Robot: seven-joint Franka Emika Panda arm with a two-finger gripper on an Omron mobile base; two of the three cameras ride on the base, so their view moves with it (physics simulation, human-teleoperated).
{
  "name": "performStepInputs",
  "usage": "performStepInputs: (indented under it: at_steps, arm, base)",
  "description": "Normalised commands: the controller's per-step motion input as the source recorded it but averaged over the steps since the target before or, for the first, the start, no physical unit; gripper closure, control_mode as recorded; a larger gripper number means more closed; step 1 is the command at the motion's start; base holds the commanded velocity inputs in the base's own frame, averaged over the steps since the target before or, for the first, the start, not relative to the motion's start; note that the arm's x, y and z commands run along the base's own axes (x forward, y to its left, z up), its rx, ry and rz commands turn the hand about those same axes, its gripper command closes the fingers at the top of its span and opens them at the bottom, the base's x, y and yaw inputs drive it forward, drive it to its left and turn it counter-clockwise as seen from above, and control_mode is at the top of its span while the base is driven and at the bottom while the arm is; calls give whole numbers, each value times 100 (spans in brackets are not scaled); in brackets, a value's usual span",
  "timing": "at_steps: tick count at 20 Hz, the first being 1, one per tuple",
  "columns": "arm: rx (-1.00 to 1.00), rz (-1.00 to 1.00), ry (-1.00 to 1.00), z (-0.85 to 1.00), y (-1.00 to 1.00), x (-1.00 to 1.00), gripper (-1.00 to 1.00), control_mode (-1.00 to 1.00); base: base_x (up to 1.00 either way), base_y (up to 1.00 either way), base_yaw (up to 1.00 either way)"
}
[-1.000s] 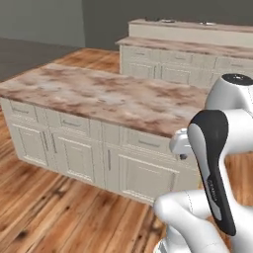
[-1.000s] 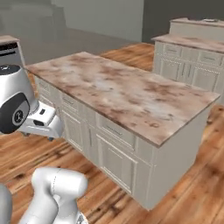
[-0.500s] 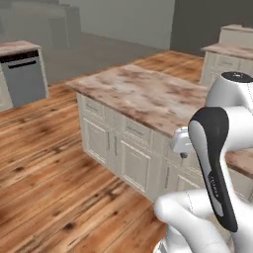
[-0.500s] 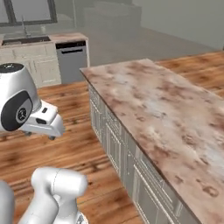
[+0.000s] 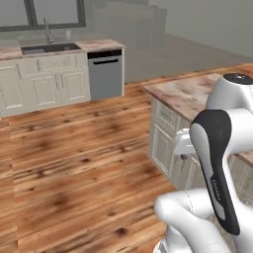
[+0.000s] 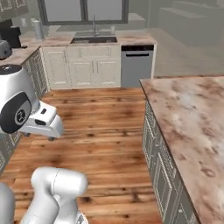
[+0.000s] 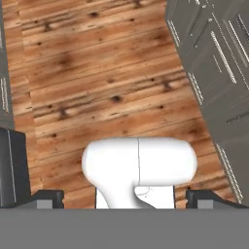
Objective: Place two dumplings into each of the tupperware containers and then place the containers in the fridge.
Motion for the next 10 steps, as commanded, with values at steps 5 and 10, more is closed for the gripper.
performStepInputs:
  at_steps: [5,10]
  arm:
    - [0,0,0,0,0,0,-100,100]
    - [0,0,0,0,0,0,-100,100]
  base:
    - [100,61,16]
    - [100,69,3]
